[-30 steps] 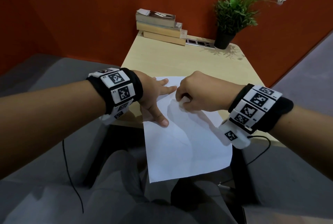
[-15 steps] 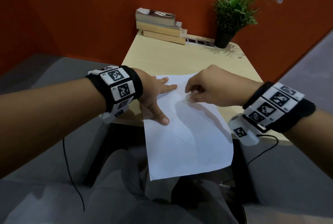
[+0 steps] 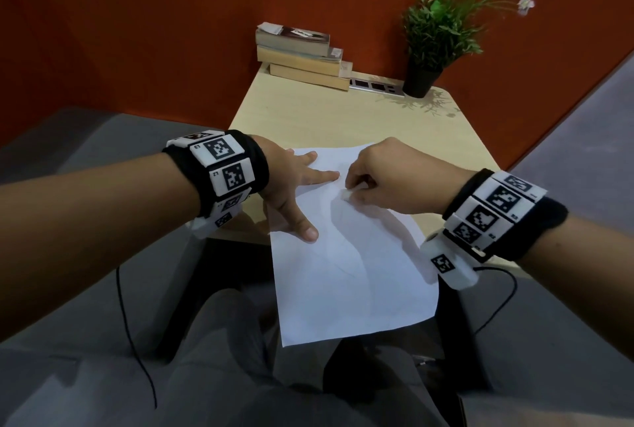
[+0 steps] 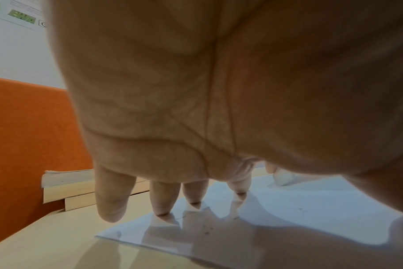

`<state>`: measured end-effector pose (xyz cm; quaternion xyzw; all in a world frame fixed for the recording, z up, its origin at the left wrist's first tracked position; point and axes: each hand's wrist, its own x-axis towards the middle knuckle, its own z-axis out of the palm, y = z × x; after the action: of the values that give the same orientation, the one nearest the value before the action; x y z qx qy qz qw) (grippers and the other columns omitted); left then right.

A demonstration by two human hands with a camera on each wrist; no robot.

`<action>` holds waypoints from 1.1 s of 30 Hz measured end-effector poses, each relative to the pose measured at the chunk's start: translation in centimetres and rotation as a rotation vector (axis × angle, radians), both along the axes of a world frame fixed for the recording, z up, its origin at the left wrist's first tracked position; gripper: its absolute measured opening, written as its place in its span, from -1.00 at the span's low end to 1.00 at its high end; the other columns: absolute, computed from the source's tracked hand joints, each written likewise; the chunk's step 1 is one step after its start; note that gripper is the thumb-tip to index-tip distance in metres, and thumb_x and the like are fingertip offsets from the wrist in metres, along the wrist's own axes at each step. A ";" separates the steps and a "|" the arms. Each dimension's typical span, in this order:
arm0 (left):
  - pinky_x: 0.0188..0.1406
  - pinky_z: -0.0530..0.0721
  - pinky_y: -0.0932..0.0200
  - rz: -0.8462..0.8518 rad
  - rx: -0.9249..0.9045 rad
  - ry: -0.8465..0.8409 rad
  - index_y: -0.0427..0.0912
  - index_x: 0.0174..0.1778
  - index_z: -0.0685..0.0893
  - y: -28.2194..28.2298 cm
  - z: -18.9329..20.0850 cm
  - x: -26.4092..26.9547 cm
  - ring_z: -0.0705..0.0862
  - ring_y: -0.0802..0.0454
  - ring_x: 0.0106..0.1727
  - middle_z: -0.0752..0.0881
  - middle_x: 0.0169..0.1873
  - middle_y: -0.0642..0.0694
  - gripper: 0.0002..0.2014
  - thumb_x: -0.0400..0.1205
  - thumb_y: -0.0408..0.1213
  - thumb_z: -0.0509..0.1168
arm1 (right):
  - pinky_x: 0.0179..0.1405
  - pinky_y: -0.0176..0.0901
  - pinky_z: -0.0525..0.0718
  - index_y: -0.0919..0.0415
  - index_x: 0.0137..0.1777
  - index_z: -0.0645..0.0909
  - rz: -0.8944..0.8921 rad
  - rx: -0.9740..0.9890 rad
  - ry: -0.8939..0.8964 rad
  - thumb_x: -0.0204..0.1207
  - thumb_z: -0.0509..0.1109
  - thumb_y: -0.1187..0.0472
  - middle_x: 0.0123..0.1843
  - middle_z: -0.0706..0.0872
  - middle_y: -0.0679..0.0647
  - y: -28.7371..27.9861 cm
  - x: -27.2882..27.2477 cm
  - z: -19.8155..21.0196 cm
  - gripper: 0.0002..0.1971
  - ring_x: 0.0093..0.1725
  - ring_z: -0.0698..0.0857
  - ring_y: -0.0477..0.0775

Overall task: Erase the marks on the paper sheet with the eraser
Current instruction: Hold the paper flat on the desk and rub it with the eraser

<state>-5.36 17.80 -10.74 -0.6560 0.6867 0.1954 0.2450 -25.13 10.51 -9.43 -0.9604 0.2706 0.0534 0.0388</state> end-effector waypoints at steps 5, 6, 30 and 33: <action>0.75 -0.02 -0.45 0.004 -0.004 -0.007 0.52 0.70 -0.40 -0.1 -0.2 0.0 -0.26 -0.21 0.84 -0.41 0.80 0.08 0.32 0.17 0.69 0.30 | -0.05 0.17 0.77 0.15 -0.04 0.86 0.047 -0.010 0.060 0.56 0.47 0.08 -0.15 0.83 0.11 0.6 0.3 -0.6 -0.81 -0.09 0.74 0.15; 0.75 -0.02 -0.45 0.003 -0.006 -0.006 0.52 0.70 -0.40 -0.1 -0.3 0.0 -0.25 -0.21 0.84 -0.41 0.80 0.08 0.31 0.20 0.69 0.31 | -0.05 0.16 0.77 0.17 -0.03 0.85 0.067 -0.005 0.081 0.55 0.47 0.08 -0.14 0.83 0.13 0.8 0.3 -0.5 -0.80 -0.08 0.74 0.16; 0.74 -0.02 -0.48 -0.004 0.001 -0.013 0.52 0.69 -0.42 -0.4 -0.5 0.1 -0.26 -0.24 0.83 -0.43 0.79 0.07 0.35 0.11 0.72 0.27 | -0.10 0.13 0.80 0.07 -0.01 0.85 0.018 0.021 0.068 0.53 0.53 0.05 -0.15 0.83 0.03 0.7 0.6 -0.3 -0.85 -0.10 0.76 0.08; 0.75 -0.02 -0.48 -0.001 -0.001 -0.018 0.51 0.69 -0.43 -0.4 -0.5 0.1 -0.27 -0.23 0.83 -0.43 0.79 0.07 0.32 0.18 0.70 0.29 | -0.12 0.15 0.79 0.08 -0.08 0.82 0.029 -0.007 0.055 0.50 0.48 0.08 -0.19 0.80 0.06 0.7 0.6 -0.7 -0.87 -0.12 0.74 0.10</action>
<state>-5.30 17.45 -11.26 -0.6575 0.6847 0.1890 0.2511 -24.49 11.21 -10.18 -0.9626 0.2577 0.0795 0.0269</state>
